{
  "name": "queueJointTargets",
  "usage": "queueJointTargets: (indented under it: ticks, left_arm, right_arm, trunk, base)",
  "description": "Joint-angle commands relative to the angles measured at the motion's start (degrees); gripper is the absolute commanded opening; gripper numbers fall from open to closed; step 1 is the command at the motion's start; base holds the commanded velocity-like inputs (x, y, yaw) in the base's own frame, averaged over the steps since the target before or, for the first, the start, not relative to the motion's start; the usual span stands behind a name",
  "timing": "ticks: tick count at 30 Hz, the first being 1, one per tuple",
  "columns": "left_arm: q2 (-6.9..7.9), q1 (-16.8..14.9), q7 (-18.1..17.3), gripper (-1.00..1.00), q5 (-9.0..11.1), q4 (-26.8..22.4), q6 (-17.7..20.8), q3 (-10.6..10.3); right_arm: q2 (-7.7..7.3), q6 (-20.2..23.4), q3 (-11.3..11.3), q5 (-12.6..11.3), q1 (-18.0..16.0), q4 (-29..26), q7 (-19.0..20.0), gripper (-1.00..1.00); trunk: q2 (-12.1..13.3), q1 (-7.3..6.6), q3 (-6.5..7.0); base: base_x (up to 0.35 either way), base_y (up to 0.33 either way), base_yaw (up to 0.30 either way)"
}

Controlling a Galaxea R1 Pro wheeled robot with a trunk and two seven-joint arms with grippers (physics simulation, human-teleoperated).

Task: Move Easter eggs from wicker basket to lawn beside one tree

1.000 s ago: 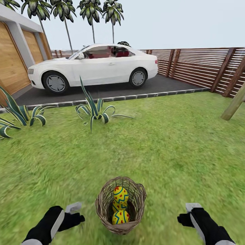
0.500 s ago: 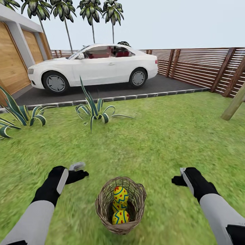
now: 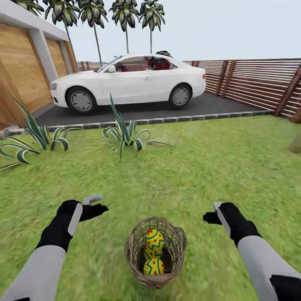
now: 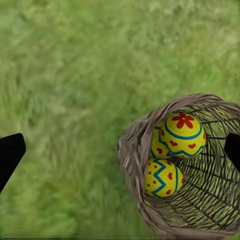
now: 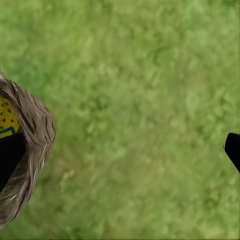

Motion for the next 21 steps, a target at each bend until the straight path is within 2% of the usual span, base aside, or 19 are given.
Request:
queueJointTargets:
  ticks: [1,11,21]
  left_arm:
    - [-0.22,-0.1,-0.1,1.00,0.0,0.1,0.3,0.0]
    - [-0.83,-0.1,-0.2,1.00,0.1,0.4,0.3,0.0]
    - [-1.38,-0.1,-0.1,1.00,0.0,5.1,0.2,-0.1]
  right_arm:
    - [0.08,0.2,-0.1,0.3,0.0,-0.1,0.1,1.00]
    - [0.15,0.1,-0.1,0.2,0.0,0.2,0.1,1.00]
    - [0.11,-0.1,0.0,0.3,0.0,0.3,0.1,1.00]
  trunk:
    - [0.0,0.00,-0.05]
    - [0.0,0.00,-0.05]
    - [0.0,0.00,-0.05]
  base:
    - [0.000,-0.169,0.290]
    - [-0.003,-0.051,0.280]
    - [-0.040,-0.305,0.012]
